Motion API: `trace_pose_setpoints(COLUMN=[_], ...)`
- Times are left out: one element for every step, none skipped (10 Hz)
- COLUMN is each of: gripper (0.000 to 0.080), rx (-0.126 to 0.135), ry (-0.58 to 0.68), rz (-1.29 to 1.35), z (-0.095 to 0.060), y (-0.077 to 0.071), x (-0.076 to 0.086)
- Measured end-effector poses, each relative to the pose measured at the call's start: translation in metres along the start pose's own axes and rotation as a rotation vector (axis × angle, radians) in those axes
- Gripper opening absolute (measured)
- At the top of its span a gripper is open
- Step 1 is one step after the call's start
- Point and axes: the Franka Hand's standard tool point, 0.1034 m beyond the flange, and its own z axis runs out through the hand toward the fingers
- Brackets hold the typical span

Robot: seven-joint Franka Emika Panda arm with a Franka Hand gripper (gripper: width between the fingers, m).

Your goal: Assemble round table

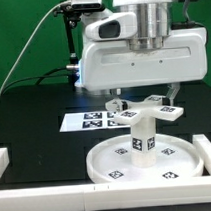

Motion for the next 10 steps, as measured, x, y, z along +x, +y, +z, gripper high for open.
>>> trace_pose_setpoints(gripper=[0.048, 0.044, 0.044, 0.044, 0.044, 0.044, 0.044, 0.044, 0.0442, 0.0442], rx=[-0.003, -0.003, -0.003, -0.004, -0.007, -0.008, -0.006, -0.004, -0.003, 0.002], ry=[0.001, 0.001, 0.0, 0.009, 0.018, 0.017, 0.018, 0.017, 0.016, 0.014], rz=[0.018, 0.046, 0.06, 0.151, 0.256, 0.339, 0.461, 0.556, 0.634, 0.762], z=[-0.0004, -0.0003, -0.0003, 0.0004, 0.0007, 0.0006, 0.0006, 0.0006, 0.0007, 0.0007], y=[0.0032, 0.003, 0.0031, 0.0036, 0.0036, 0.0039, 0.0044, 0.0049, 0.005, 0.0055], x=[0.0, 0.0, 0.0, 0.0011, 0.0018, 0.0019, 0.002, 0.002, 0.0019, 0.0017])
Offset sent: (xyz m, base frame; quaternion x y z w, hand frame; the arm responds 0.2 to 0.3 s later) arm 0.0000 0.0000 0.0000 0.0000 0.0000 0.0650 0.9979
